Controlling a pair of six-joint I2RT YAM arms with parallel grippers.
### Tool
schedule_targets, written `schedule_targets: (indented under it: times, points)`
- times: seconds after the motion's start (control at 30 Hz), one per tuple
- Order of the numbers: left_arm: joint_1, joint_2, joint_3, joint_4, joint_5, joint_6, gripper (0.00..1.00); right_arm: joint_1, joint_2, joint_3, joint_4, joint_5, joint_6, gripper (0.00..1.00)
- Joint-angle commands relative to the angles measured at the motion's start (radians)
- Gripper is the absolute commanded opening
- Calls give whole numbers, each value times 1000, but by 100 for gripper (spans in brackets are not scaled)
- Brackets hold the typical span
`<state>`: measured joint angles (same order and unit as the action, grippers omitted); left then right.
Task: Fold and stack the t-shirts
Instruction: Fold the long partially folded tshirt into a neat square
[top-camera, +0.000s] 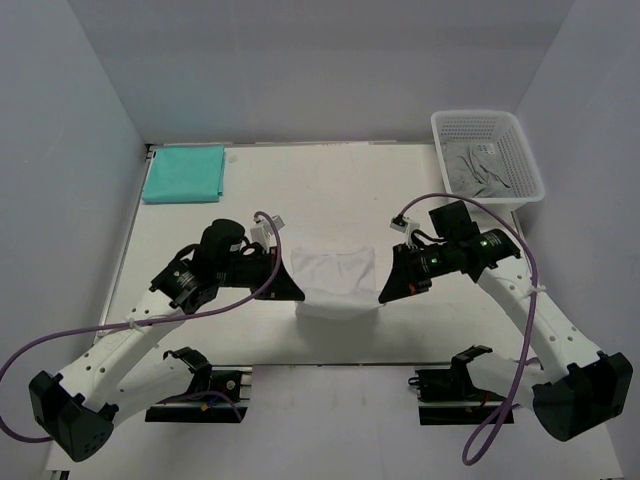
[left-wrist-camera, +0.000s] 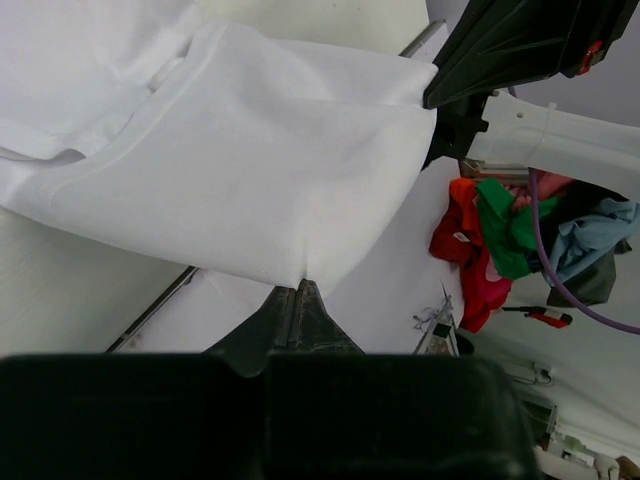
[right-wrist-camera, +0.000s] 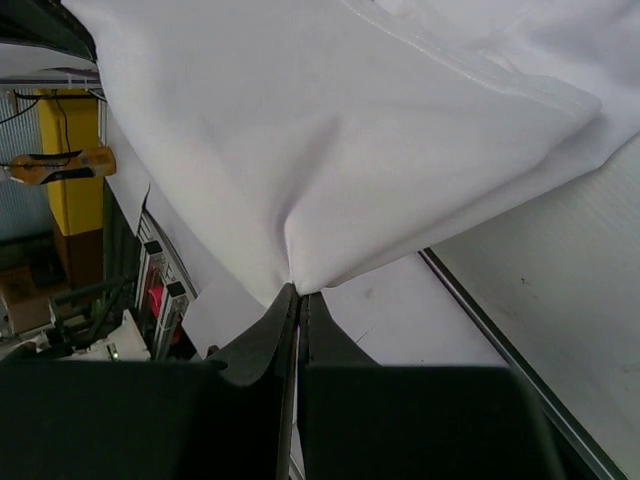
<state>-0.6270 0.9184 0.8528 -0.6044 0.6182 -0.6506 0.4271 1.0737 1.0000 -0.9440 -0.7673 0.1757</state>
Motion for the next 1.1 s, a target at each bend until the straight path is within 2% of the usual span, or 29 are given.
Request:
schedule_targets:
  times: [0.0, 0.17, 0.37, 0.6, 0.83, 1.07]
  points:
    - [-2, -15, 57, -28, -70, 16, 0, -7, 23, 68, 23, -6, -2, 0]
    - [18, 40, 57, 23, -162, 17, 0, -22, 86, 100, 123, 51, 31, 0]
    - [27, 121, 48, 187, -297, 6, 0, -53, 176, 114, 286, 92, 87, 0]
    - [49, 249, 38, 291, -451, -23, 0, -90, 317, 149, 430, 86, 137, 0]
    - [115, 350, 35, 361, -494, -82, 0, -132, 471, 210, 484, 63, 180, 0]
    - [190, 508, 78, 410, -402, -93, 0, -171, 598, 239, 556, 39, 231, 0]
